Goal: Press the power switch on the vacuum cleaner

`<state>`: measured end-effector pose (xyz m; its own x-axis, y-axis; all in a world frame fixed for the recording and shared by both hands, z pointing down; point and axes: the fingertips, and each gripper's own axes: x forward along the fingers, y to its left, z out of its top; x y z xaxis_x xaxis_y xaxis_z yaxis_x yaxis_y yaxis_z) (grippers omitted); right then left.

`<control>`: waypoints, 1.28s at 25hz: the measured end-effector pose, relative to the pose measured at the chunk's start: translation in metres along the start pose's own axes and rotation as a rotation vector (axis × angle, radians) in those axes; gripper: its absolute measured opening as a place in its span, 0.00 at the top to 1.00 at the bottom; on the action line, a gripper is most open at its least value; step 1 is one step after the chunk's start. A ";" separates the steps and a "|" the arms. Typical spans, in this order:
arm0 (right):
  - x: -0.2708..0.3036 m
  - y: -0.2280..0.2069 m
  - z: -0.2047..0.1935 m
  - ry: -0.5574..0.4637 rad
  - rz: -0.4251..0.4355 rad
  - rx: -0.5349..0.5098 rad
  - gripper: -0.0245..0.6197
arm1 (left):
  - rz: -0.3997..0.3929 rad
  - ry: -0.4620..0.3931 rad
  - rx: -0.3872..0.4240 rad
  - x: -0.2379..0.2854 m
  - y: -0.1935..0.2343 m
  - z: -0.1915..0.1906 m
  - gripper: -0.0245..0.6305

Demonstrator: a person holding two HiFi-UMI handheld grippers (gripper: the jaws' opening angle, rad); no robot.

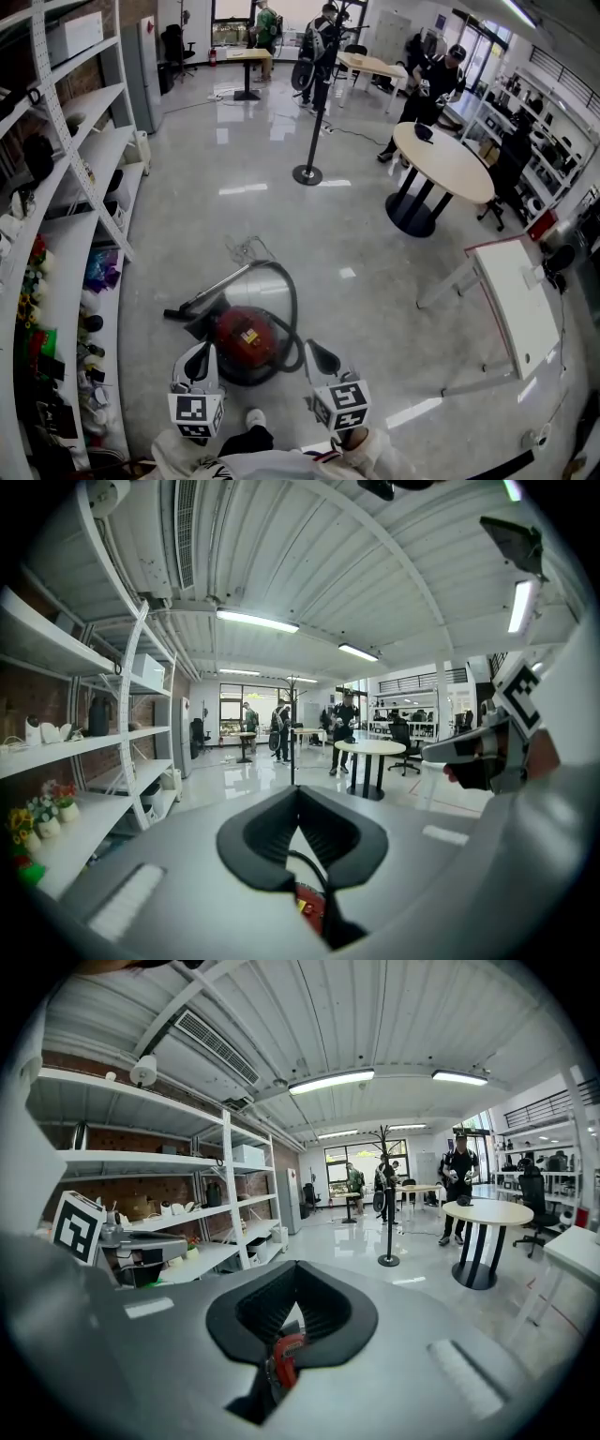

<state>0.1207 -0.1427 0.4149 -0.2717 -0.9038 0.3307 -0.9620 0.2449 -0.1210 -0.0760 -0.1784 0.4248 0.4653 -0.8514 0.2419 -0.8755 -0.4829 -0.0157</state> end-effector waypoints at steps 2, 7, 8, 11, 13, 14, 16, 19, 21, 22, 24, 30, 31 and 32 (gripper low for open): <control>-0.007 -0.002 -0.002 -0.001 0.004 0.005 0.96 | 0.002 0.001 0.003 -0.004 -0.007 -0.001 0.96; -0.023 -0.009 -0.003 -0.013 0.015 0.008 0.96 | 0.016 0.000 0.010 -0.015 -0.023 0.002 0.96; -0.026 -0.009 -0.003 -0.016 0.019 0.009 0.96 | 0.020 -0.002 0.012 -0.017 -0.026 0.002 0.96; -0.035 -0.010 -0.007 -0.024 0.030 0.012 0.96 | 0.033 -0.006 0.018 -0.025 -0.033 0.001 0.96; -0.041 -0.010 -0.010 -0.028 0.036 0.013 0.96 | 0.039 -0.009 0.021 -0.030 -0.038 0.001 0.96; -0.044 -0.010 -0.011 -0.030 0.039 0.013 0.96 | 0.043 -0.011 0.022 -0.033 -0.041 0.001 0.96; -0.050 -0.011 -0.012 -0.037 0.044 0.014 0.96 | 0.049 -0.014 0.026 -0.040 -0.046 0.002 0.96; -0.062 -0.015 -0.015 -0.049 0.045 0.012 0.96 | 0.063 -0.021 0.030 -0.050 -0.056 0.001 0.96; -0.070 -0.017 -0.017 -0.053 0.048 0.013 0.96 | 0.073 -0.026 0.030 -0.057 -0.062 0.000 0.96; -0.073 -0.018 -0.018 -0.054 0.052 0.013 0.96 | 0.078 -0.028 0.030 -0.061 -0.065 0.000 0.96; -0.079 -0.018 -0.019 -0.058 0.059 0.012 0.96 | 0.088 -0.030 0.029 -0.067 -0.069 -0.001 0.96; -0.095 -0.013 -0.023 -0.069 0.084 0.004 0.96 | 0.115 -0.036 0.028 -0.087 -0.079 -0.005 0.96; -0.098 -0.013 -0.024 -0.070 0.088 0.004 0.96 | 0.119 -0.038 0.029 -0.089 -0.081 -0.006 0.96; -0.100 -0.013 -0.026 -0.071 0.093 0.003 0.96 | 0.122 -0.039 0.029 -0.092 -0.083 -0.007 0.96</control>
<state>0.1592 -0.0466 0.4076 -0.3569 -0.8998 0.2512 -0.9326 0.3279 -0.1506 -0.0471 -0.0591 0.4107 0.3605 -0.9115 0.1982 -0.9222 -0.3802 -0.0712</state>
